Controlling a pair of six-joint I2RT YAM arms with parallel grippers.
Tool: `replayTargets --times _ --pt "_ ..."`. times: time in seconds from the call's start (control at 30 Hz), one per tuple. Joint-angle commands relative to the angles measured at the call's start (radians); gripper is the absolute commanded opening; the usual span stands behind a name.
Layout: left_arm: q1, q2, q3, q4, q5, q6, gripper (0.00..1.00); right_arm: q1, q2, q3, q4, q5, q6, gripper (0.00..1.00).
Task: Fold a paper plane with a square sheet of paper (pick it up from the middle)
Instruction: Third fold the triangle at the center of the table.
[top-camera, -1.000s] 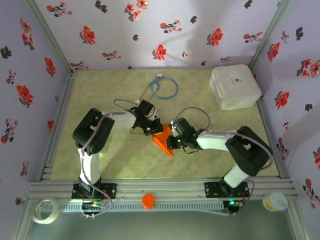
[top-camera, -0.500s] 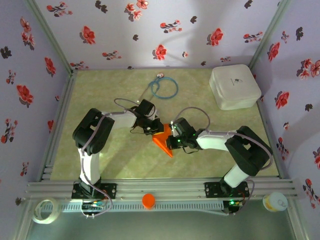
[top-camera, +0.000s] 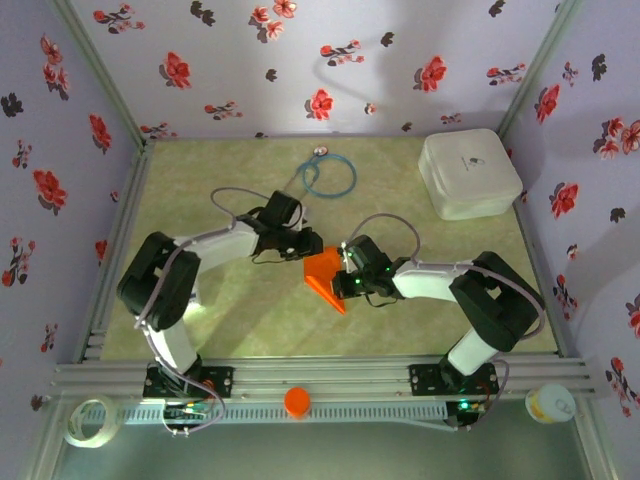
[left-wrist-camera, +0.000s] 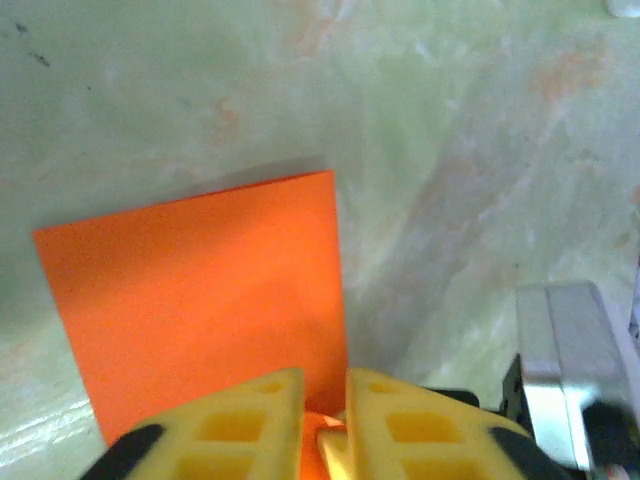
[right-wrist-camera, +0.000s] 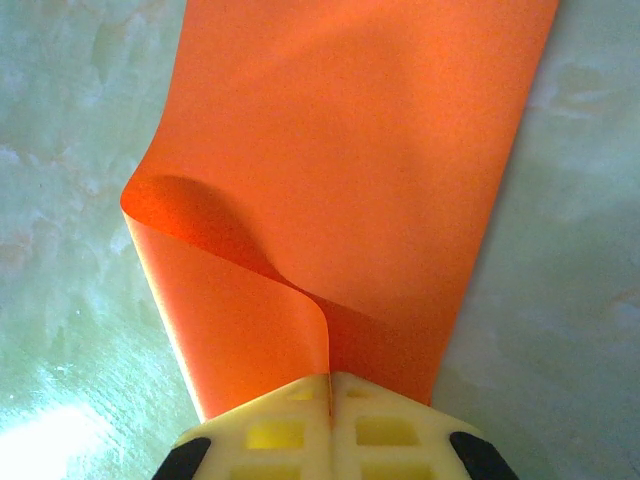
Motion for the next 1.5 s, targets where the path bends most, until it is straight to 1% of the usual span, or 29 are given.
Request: replayTargets --times 0.0,0.03,0.07,0.13,0.2,0.33,0.4,0.6,0.8,1.2,1.33,1.47 --pt "0.002 -0.065 -0.092 0.084 0.033 -0.061 0.08 -0.007 0.021 0.001 -0.028 0.008 -0.007 0.04" --pt "0.000 -0.082 -0.129 0.131 0.050 -0.091 0.03 -0.007 0.020 0.001 -0.029 0.010 -0.009 0.05" --pt "-0.002 -0.095 -0.158 0.182 0.070 -0.124 0.00 -0.007 0.020 0.001 -0.030 0.011 -0.009 0.05" --pt "-0.015 -0.115 -0.250 0.330 0.108 -0.220 0.00 -0.007 0.023 0.002 -0.032 0.010 -0.010 0.05" --pt "-0.033 -0.121 -0.310 0.434 0.119 -0.287 0.00 -0.007 0.022 0.001 -0.031 0.010 -0.010 0.05" --pt "-0.066 -0.106 -0.376 0.564 0.110 -0.372 0.00 -0.007 0.021 0.001 -0.033 0.013 -0.008 0.05" --pt "-0.080 -0.087 -0.380 0.594 0.112 -0.387 0.00 -0.007 0.020 0.000 -0.036 0.013 -0.009 0.04" --pt "-0.091 -0.050 -0.367 0.567 0.098 -0.392 0.00 -0.007 0.017 -0.002 -0.036 0.016 -0.008 0.05" --pt "-0.102 -0.025 -0.322 0.423 0.080 -0.337 0.00 -0.008 0.017 -0.006 -0.035 0.019 -0.006 0.05" --pt "-0.104 0.015 -0.301 0.359 0.072 -0.288 0.00 -0.009 0.018 -0.006 -0.037 0.019 -0.007 0.05" --pt "-0.102 0.028 -0.292 0.306 0.051 -0.265 0.00 -0.009 0.018 -0.005 -0.036 0.027 -0.006 0.05" --pt "-0.102 0.045 -0.292 0.287 0.039 -0.249 0.00 -0.008 0.020 -0.004 -0.033 0.020 -0.004 0.05"
